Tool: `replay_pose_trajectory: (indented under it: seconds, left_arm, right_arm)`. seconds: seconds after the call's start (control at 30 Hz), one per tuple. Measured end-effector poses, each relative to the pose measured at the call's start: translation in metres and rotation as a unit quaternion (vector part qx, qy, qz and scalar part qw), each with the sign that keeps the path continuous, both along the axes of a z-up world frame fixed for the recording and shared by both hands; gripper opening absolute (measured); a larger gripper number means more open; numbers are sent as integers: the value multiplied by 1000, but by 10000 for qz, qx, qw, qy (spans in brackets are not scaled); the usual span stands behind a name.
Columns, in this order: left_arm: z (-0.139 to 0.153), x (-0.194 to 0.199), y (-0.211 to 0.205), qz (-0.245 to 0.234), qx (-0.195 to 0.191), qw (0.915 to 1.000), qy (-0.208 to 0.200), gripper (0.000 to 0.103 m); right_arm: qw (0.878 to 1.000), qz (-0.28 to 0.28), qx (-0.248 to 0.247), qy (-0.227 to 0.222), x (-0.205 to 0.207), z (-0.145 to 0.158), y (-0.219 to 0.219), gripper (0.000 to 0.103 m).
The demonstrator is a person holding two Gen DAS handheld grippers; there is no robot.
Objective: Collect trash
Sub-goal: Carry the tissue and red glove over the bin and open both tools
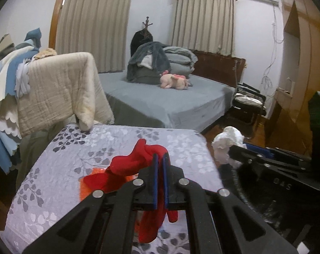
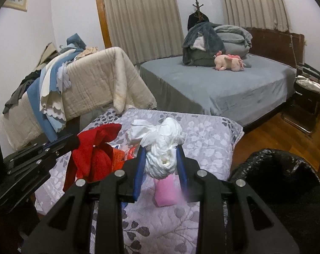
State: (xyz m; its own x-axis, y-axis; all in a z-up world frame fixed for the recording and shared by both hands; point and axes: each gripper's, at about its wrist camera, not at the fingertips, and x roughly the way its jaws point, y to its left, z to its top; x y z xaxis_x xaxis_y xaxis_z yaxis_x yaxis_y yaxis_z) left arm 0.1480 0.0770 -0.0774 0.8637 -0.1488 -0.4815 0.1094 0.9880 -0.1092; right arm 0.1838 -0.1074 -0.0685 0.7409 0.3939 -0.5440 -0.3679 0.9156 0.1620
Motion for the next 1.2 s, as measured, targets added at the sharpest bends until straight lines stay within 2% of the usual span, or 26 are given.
replay_pose_trajectory:
  seconds: [0.43,0.73,0.97,1.2]
  left_arm:
    - [19,-14,-81,-962,-251,9950,-21,4]
    - [24,-8,-158,-1829,-372,9824,19,4]
    - [12,6,-214,-2377,-467,9699,237,4]
    - [-14,20,-239,-2534,-411,9650,537,5]
  right_arm:
    - [9977,-664,-107,-40,-32,12,-80,28]
    - [9883,-1505,-223,-118,-58,15,-163,29]
    - [9780,-2056,-360,14,-68,2,-211,29]
    - [9701,-2372,-426,274,-64,-21,-237,32]
